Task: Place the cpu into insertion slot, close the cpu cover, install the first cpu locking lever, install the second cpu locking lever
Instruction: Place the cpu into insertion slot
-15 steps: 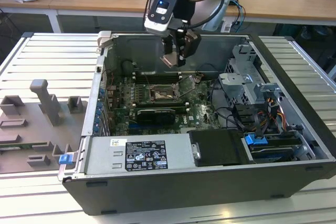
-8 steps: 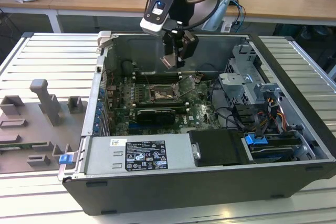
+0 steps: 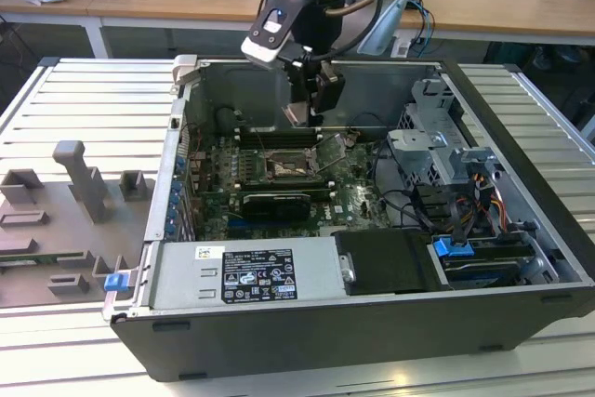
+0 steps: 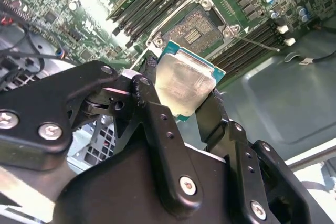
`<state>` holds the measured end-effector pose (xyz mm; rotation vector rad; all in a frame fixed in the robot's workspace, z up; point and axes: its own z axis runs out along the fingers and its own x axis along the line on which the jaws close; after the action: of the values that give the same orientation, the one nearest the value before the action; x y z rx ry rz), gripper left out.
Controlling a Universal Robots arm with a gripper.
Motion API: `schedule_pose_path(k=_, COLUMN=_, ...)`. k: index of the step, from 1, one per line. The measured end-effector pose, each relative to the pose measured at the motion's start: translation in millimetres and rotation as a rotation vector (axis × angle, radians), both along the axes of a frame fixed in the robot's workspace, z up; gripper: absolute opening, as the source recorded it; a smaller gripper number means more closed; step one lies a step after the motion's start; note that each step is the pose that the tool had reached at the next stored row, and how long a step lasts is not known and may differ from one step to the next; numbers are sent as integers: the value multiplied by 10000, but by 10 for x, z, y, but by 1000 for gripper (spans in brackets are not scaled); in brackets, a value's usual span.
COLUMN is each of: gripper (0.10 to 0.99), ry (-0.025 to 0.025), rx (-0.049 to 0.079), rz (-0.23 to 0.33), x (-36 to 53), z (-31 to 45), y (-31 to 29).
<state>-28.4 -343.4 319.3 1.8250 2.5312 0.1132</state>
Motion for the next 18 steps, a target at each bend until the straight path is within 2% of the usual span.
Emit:
schedule_pose_path(k=2, gripper=541, ry=33, rx=-1, rz=-268, x=0, z=-42, y=0)
schedule_pose_path(k=6, gripper=541, ry=46, rx=-4, rz=-718, x=0, z=-123, y=2)
schedule_pose_path(k=10, gripper=541, ry=102, rx=-6, rz=-1121, x=-1, z=-228, y=5)
schedule_pose_path(k=14, gripper=541, ry=106, rx=-4, rz=-1952, x=-1, z=-259, y=4)
schedule_pose_path(k=18, gripper=541, ry=105, rx=-1, rz=-2137, x=-2, z=-275, y=5)
